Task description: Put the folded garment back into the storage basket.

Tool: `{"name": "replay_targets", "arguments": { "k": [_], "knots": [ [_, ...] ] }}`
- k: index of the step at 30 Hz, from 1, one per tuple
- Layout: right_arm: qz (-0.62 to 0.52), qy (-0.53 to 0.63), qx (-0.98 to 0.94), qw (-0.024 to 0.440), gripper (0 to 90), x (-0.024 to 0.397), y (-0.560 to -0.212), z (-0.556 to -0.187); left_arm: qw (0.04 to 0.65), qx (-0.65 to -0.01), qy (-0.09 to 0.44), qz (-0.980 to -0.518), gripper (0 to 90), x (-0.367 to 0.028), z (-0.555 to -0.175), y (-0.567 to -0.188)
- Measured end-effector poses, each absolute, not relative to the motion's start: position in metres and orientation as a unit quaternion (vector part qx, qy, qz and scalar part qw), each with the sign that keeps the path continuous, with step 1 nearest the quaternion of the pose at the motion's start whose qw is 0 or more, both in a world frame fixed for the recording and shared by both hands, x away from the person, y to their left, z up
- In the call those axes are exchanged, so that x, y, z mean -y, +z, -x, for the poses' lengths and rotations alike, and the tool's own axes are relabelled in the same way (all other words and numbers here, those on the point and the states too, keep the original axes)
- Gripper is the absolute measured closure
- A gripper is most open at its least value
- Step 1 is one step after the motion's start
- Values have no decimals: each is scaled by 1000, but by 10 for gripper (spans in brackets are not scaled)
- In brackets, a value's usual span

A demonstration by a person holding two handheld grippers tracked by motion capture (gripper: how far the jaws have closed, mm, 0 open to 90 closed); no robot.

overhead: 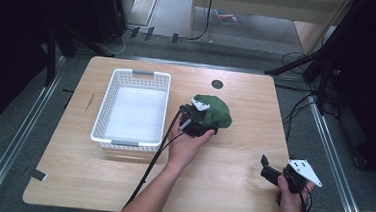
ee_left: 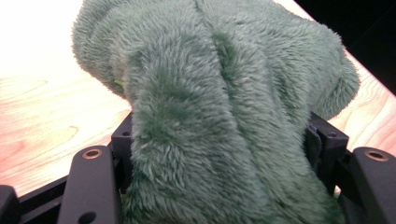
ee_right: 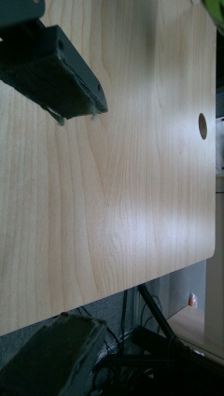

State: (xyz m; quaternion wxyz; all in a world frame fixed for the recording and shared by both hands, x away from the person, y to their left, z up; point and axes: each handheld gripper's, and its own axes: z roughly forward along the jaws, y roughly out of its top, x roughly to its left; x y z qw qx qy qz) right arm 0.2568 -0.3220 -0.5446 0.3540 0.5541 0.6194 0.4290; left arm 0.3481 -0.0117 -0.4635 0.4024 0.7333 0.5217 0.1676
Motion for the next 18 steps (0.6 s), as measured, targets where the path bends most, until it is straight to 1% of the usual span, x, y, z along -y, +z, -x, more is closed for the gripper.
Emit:
{"name": "replay_targets", "arguments": {
  "k": [18],
  "knots": [
    [-556, 427, -619, 354, 6, 322, -545, -257, 425, -530, 182, -711, 340, -24, -343, -434]
  ]
}}
